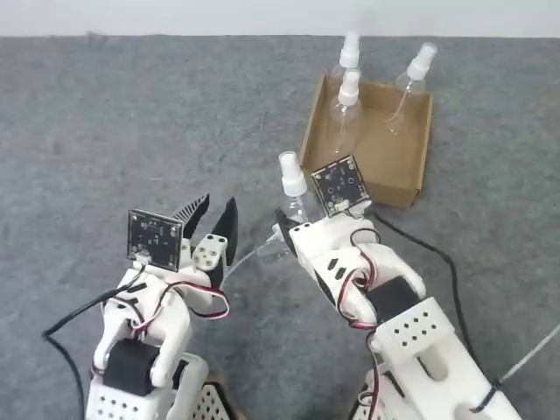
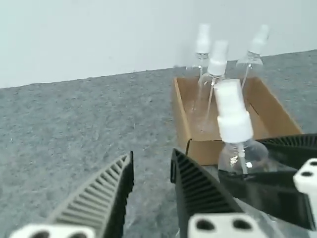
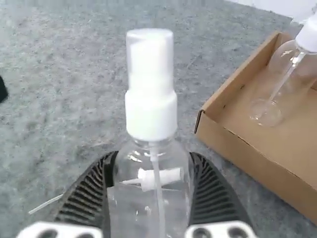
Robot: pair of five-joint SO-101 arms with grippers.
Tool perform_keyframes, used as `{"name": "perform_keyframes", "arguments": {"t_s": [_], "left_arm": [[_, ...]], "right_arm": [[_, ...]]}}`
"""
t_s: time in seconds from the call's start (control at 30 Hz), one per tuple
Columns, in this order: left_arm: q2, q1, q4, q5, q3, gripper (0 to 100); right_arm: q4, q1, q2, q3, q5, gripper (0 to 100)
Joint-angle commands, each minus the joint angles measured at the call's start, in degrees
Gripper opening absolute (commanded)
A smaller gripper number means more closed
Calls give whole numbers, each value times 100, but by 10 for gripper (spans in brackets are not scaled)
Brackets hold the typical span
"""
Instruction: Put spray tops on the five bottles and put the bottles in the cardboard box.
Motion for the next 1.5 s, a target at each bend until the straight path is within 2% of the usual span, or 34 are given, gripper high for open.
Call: {"name": "perform_keyframes", "arguments": {"t_s": [0.0, 0.6, 0.77, 1.1, 1.3, 1.47], "left_arm": [[-105, 26, -123, -62, -13, 110], [-114, 26, -114, -62, -13, 110], [-105, 26, -105, -62, -13, 110], [-114, 26, -79, -62, -13, 111], [-123, 26, -70, -202, -22, 204], [-141, 325, 105, -343, -92, 222]], "right_arm": [[514, 75, -154, -791, -79, 6], [593, 66, -75, -1046, -53, 6], [699, 66, 558, -1591, -53, 6], [1701, 75, 1270, -3235, -53, 6], [2070, 75, 1648, -4009, -53, 6], [2044, 75, 2062, -4484, -53, 6]]}}
